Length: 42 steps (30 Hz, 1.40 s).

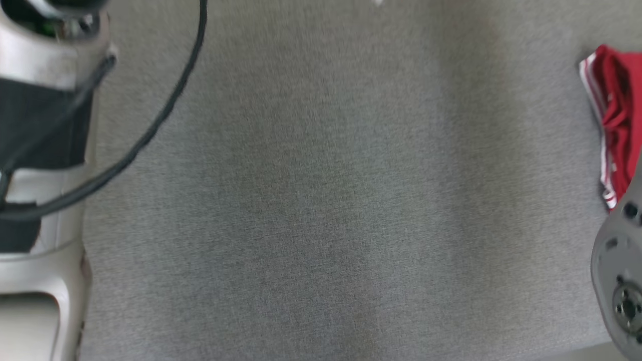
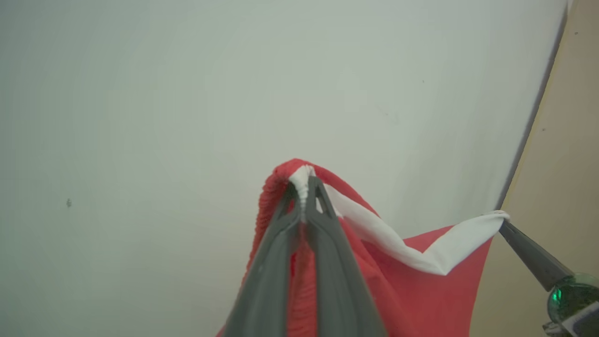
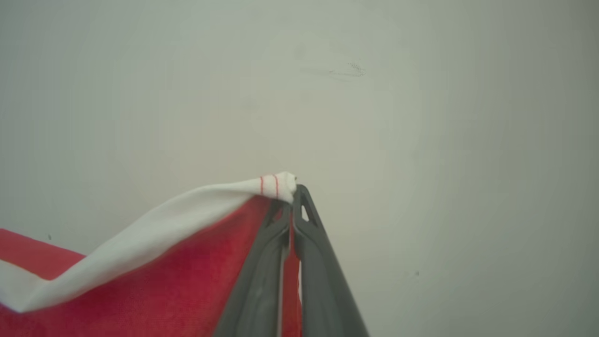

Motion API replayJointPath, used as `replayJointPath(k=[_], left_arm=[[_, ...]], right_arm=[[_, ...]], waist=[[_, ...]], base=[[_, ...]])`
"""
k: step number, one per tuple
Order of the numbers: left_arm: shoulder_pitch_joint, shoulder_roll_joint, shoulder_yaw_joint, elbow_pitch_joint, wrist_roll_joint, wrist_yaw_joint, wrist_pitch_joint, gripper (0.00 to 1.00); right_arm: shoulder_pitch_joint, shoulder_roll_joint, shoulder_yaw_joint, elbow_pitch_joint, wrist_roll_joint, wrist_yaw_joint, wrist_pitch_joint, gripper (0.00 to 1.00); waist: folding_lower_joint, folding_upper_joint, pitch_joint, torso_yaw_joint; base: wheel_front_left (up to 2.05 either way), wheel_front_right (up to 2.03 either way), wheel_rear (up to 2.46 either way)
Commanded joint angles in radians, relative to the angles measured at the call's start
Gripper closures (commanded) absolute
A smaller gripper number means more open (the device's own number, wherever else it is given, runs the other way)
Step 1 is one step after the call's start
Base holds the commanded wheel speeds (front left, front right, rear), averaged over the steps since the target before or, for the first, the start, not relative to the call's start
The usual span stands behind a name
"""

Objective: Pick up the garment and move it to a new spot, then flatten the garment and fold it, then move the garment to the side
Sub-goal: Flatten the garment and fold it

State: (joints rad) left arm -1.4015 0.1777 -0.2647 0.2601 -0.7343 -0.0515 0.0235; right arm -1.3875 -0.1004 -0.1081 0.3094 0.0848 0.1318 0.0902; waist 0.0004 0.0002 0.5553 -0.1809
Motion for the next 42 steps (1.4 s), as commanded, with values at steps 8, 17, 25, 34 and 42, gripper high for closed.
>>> replayJointPath(k=[8,17,25,34,42], left_arm=[[-0.006,0.016,-0.027,0.087,0.101,-0.045,-0.223,1.0],[0.213,0.035,-0.051,0.123,0.08,-0.073,-0.281,1.0],[0.439,0.034,-0.107,0.04,-0.019,-0.08,-0.258,1.0],[0.791,0.025,-0.172,0.004,-0.126,-0.068,-0.202,1.0],[0.987,0.03,-0.213,-0.039,-0.206,-0.058,-0.127,1.0]], right_arm=[[-0.035,0.033,0.011,0.126,-0.187,-0.003,-0.259,1.0],[0.134,-0.014,0.133,0.177,-0.113,-0.003,-0.188,1.0],[0.382,-0.11,0.221,-0.013,0.022,-0.003,0.003,1.0],[0.851,-0.136,0.215,-0.26,0.198,-0.003,0.217,1.0],[1.124,-0.164,0.194,-0.437,0.257,-0.003,0.397,1.0]], waist=[[-0.0004,-0.0002,0.114,-0.022],[-0.0004,-0.0002,0.073,-0.021],[-0.0004,-0.0002,-0.015,0.006],[-0.0004,-0.0002,-0.19,0.034],[-0.0004,-0.0002,-0.304,0.05]], base=[[0.0,0.0,0.0],[0.0,0.0,0.0],[0.0,0.0,0.0],[0.0,0.0,0.0],[0.0,0.0,0.0]])
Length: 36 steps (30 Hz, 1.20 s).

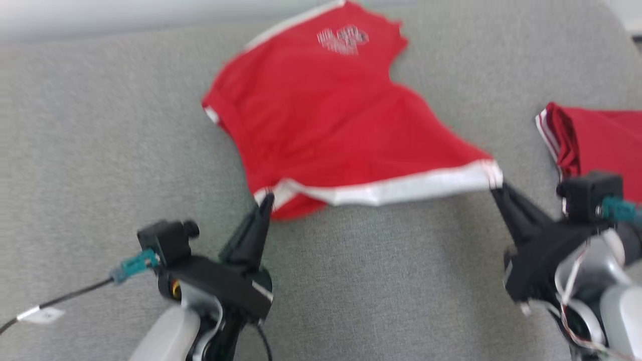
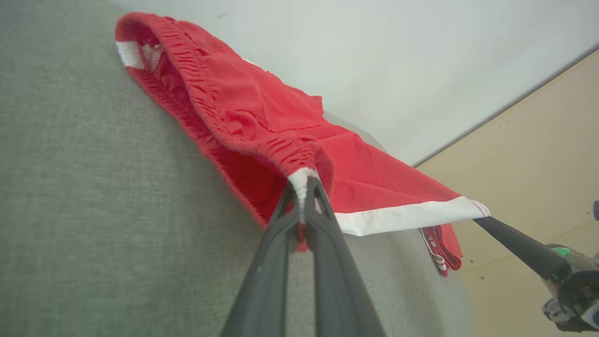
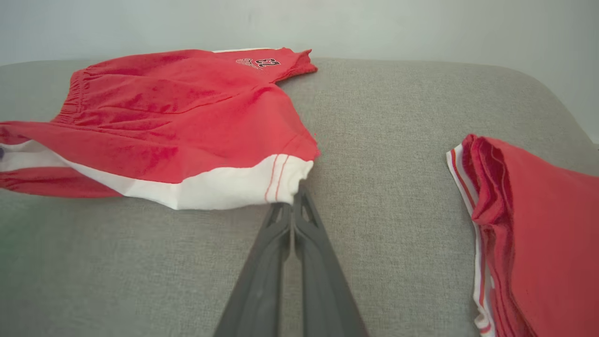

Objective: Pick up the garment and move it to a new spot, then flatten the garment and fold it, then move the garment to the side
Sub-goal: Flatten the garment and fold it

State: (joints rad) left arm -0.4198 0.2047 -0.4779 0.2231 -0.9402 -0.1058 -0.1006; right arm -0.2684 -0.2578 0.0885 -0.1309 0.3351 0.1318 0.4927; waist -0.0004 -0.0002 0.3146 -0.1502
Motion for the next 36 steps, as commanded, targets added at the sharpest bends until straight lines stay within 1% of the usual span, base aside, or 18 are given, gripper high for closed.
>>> replayJointPath(k=[1,5,11,15,21,24,26,29,32,36], left_arm=[[0.022,0.011,0.0,-0.009,-0.015,-0.003,0.009,1.0],[0.097,0.036,0.006,-0.036,-0.051,-0.003,0.031,1.0],[0.219,0.09,-0.015,-0.086,-0.107,0.0,0.106,1.0],[0.289,0.13,-0.021,-0.116,-0.117,0.014,0.132,1.0],[0.365,0.157,-0.022,-0.144,-0.148,0.026,0.153,1.0],[0.412,0.175,-0.032,-0.169,-0.162,0.039,0.178,1.0],[0.429,0.183,-0.026,-0.191,-0.171,0.043,0.179,1.0],[0.434,0.178,-0.011,-0.213,-0.182,0.04,0.162,1.0],[0.403,0.164,-0.007,-0.225,-0.178,0.047,0.155,1.0],[0.339,0.129,0.001,-0.222,-0.172,0.055,0.143,1.0]], right_arm=[[0.034,-0.012,-0.006,-0.019,0.014,-0.003,0.017,1.0],[0.133,-0.044,-0.027,-0.087,0.027,-0.003,0.112,1.0],[0.28,-0.066,-0.049,-0.172,0.06,-0.003,0.238,1.0],[0.373,-0.073,-0.064,-0.209,0.078,-0.003,0.292,1.0],[0.478,-0.065,-0.063,-0.255,0.109,-0.003,0.346,1.0],[0.529,-0.063,-0.065,-0.291,0.13,-0.003,0.369,1.0],[0.539,-0.06,-0.083,-0.318,0.134,-0.003,0.364,1.0],[0.521,-0.068,-0.103,-0.332,0.126,-0.003,0.344,1.0],[0.464,-0.082,-0.112,-0.325,0.111,-0.003,0.334,1.0],[0.336,-0.128,-0.109,-0.282,0.089,-0.003,0.324,1.0]], waist=[[0.0004,0.0002,-0.074,0.023],[0.0004,0.0002,-0.12,0.032],[0.0004,0.0002,-0.165,0.044],[0.0004,0.0002,-0.179,0.056],[0.0004,0.0002,-0.197,0.07],[0.0004,0.0002,-0.205,0.074],[0.0004,0.0002,-0.207,0.076],[0.0004,0.0002,-0.205,0.08],[0.0004,0.0002,-0.198,0.086],[0.0004,0.0002,-0.178,0.103]], base=[[0.0,0.0,0.0],[0.0,0.0,0.0],[0.0,0.0,0.0],[0.0,0.0,0.0],[0.0,0.0,0.0],[0.0,0.0,0.0],[0.0,0.0,0.0],[0.0,0.0,0.0],[0.0,0.0,0.0],[0.0,0.0,0.0]])
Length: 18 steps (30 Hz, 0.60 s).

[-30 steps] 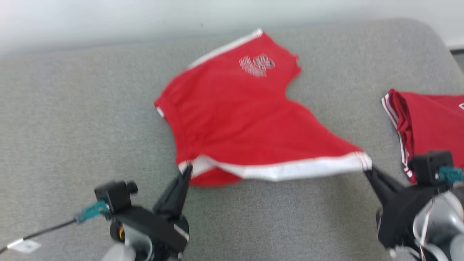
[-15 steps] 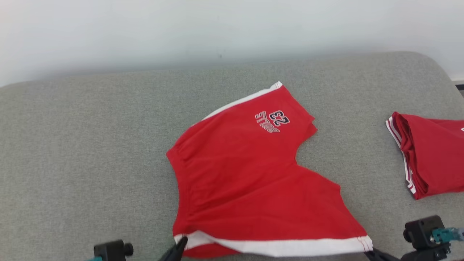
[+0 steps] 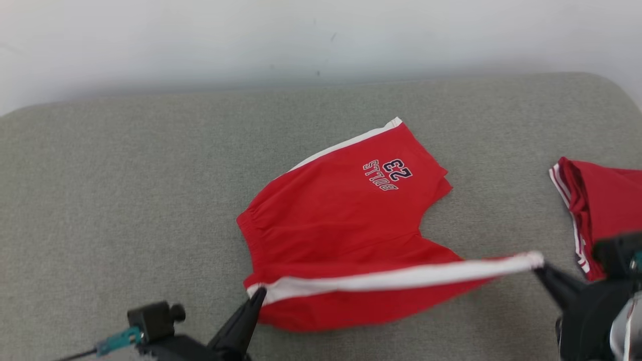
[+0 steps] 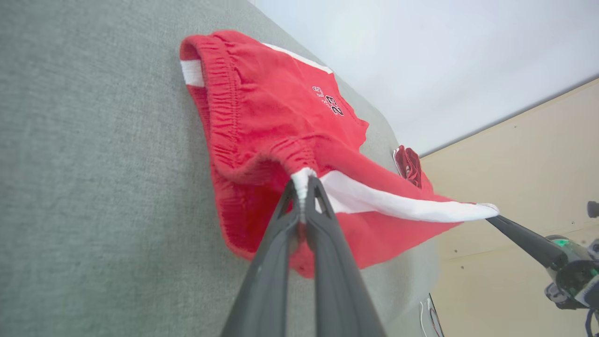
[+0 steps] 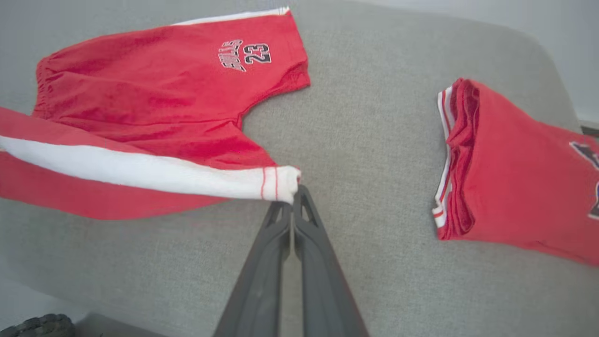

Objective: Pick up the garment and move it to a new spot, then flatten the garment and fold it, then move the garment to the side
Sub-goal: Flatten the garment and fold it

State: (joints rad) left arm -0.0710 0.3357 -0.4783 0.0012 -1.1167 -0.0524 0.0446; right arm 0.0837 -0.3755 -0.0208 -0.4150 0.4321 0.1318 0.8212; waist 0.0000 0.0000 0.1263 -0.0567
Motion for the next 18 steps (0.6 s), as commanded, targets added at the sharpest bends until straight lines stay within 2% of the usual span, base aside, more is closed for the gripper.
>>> replayJointPath(k=[1,7,11,18], left_arm=[[-0.031,-0.011,0.002,0.007,0.009,0.004,-0.003,1.0],[-0.164,-0.08,0.004,0.066,0.027,0.029,-0.012,1.0],[-0.269,-0.144,0.015,0.142,0.069,0.079,-0.067,1.0],[-0.389,-0.214,-0.014,0.232,0.113,0.095,-0.095,1.0]], right_arm=[[-0.053,-0.024,0.006,0.02,-0.014,-0.003,-0.007,1.0],[-0.296,-0.078,0.063,0.172,-0.055,-0.003,-0.026,1.0],[-0.468,-0.107,0.115,0.319,-0.102,-0.003,-0.072,1.0],[-0.652,-0.132,0.172,0.491,-0.135,-0.003,-0.143,1.0]], waist=[[0.0,0.0,0.017,0.015],[0.0,0.0,0.064,0.056],[0.0,0.0,0.113,0.101],[0.0,0.0,0.179,0.154]], base=[[0.0,0.0,0.0],[0.0,0.0,0.0],[0.0,0.0,0.0],[0.0,0.0,0.0]])
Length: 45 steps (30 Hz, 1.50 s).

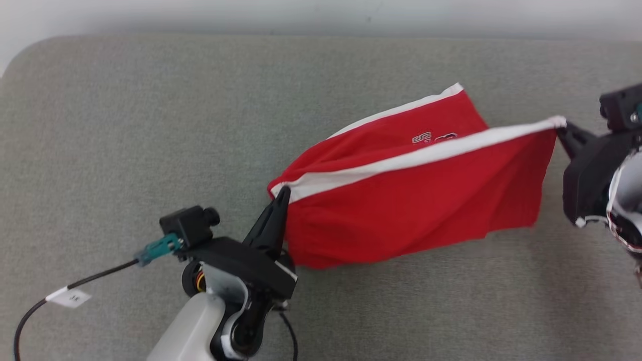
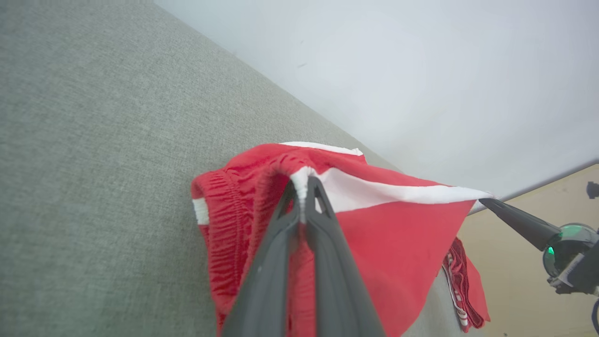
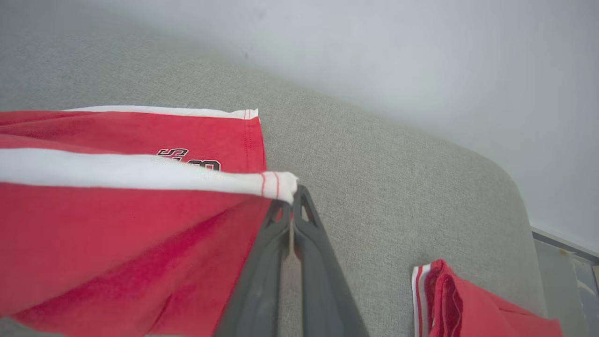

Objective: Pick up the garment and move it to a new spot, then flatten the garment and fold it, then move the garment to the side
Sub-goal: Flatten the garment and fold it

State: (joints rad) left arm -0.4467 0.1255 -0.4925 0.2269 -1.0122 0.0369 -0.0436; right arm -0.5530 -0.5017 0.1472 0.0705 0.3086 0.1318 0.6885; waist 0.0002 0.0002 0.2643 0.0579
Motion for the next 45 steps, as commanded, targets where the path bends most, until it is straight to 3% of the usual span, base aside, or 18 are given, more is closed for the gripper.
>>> replayJointPath(k=[1,9,22,23,25,26,27,32,36,45], left_arm=[[-0.029,-0.011,0.0,0.016,0.013,0.007,-0.013,1.0],[-0.131,-0.052,-0.012,0.071,0.022,0.032,-0.042,1.0],[-0.244,-0.071,-0.056,0.143,0.029,0.068,-0.083,1.0],[-0.25,-0.072,-0.061,0.149,0.027,0.068,-0.088,0.85],[-0.263,-0.073,-0.069,0.159,0.032,0.078,-0.1,0.26],[-0.268,-0.074,-0.075,0.165,0.032,0.081,-0.106,0.0],[-0.273,-0.074,-0.075,0.169,0.034,0.086,-0.115,0.0],[-0.274,-0.073,-0.085,0.196,0.044,0.092,-0.147,0.0],[-0.259,-0.033,-0.088,0.21,0.108,0.11,-0.191,0.0],[-0.119,0.072,-0.076,0.078,0.388,0.17,-0.222,0.0]], right_arm=[[-0.037,-0.007,0.014,0.024,-0.016,-0.003,-0.02,1.0],[-0.186,0.007,0.053,0.159,-0.053,-0.003,-0.086,1.0],[-0.348,0.04,0.088,0.334,-0.106,-0.003,-0.179,1.0],[-0.357,0.043,0.089,0.349,-0.11,-0.003,-0.185,1.0],[-0.374,0.048,0.089,0.375,-0.121,-0.003,-0.203,1.0],[-0.376,0.054,0.091,0.388,-0.123,-0.003,-0.208,0.35],[-0.379,0.058,0.09,0.396,-0.128,-0.003,-0.22,0.0],[-0.379,0.072,0.097,0.432,-0.115,-0.003,-0.232,0.0],[-0.36,0.079,0.082,0.444,-0.086,-0.003,-0.219,0.0],[-0.276,0.092,0.007,0.442,-0.002,-0.003,-0.15,0.0]], waist=[[-0.0002,-0.0002,0.05,0.046],[-0.0002,-0.0002,0.115,0.09],[-0.0002,-0.0002,0.177,0.128],[-0.0002,-0.0002,0.18,0.129],[-0.0002,-0.0002,0.184,0.132],[-0.0002,-0.0002,0.184,0.132],[-0.0002,-0.0002,0.183,0.132],[-0.0002,-0.0002,0.16,0.12],[-0.0002,-0.0002,0.121,0.104],[-0.0002,-0.0002,0.031,0.096]], base=[[0.0,0.0,0.0],[0.0,0.0,0.0],[0.0,0.0,0.0],[0.0,0.0,0.0],[0.0,0.0,0.0],[0.0,0.0,0.0],[0.0,0.0,0.0],[0.0,0.0,0.0],[0.0,0.0,0.0],[0.0,0.0,0.0]])
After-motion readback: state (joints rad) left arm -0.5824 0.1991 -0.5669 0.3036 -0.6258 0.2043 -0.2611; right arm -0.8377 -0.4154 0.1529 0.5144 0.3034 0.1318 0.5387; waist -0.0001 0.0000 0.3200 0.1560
